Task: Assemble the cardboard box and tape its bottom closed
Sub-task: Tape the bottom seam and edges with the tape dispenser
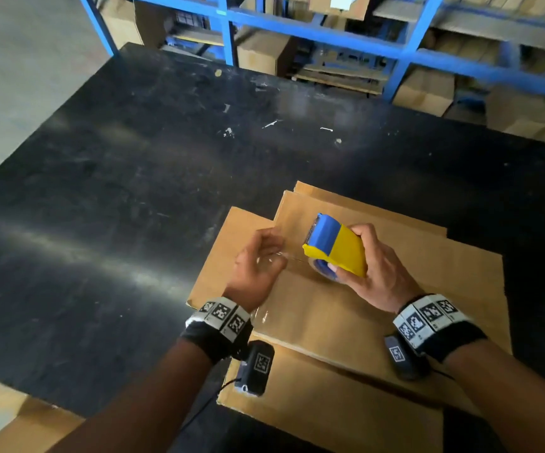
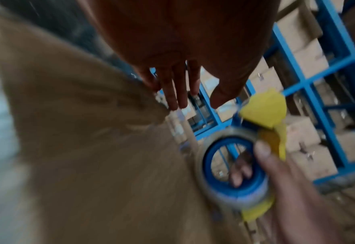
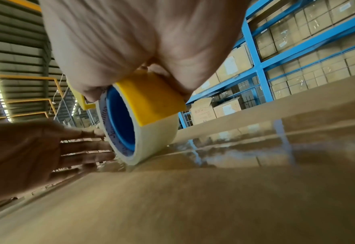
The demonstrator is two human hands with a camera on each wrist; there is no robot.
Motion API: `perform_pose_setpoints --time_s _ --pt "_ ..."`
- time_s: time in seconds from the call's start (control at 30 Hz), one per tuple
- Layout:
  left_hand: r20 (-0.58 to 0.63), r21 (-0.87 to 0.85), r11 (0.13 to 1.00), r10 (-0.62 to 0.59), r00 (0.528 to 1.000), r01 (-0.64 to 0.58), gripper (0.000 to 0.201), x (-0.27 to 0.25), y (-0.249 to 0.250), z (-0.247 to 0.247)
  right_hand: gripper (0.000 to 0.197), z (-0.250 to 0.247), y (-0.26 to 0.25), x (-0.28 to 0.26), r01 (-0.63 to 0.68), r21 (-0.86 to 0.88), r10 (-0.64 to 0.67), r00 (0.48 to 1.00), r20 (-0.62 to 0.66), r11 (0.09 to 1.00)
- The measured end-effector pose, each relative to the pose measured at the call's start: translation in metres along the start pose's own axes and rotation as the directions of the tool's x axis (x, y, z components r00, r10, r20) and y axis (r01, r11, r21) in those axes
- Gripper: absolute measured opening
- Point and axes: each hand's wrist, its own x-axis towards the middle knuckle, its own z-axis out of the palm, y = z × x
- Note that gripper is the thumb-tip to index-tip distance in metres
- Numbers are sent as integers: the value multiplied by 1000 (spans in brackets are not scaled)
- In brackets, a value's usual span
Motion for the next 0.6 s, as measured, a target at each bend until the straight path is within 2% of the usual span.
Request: perform_pose_setpoints --time_s 0.07,0.13,0.2,0.27,0.4,0.6 --pt "24 -108 993 -38 999 40 39 13 13 -4 64 0 0 1 9 -7 -9 1000 14 1000" --pt "110 -210 971 -89 990 111 32 24 26 -5 66 0 0 2 15 -5 -15 1000 23 1000" --pt "202 -240 951 -146 968 193 32 28 38 -4 67 -1 1 1 22 0 -22 999 29 1000" --pt "235 -248 941 -172 957 230 27 31 44 -2 68 0 2 1 24 3 -24 999 37 1000" --pt "208 -293 919 -209 956 265 27 33 44 -1 70 -1 2 1 23 -6 -22 999 44 1000" --pt "158 -243 948 -170 973 205 31 37 43 -4 70 1 1 3 28 -42 -26 998 58 999"
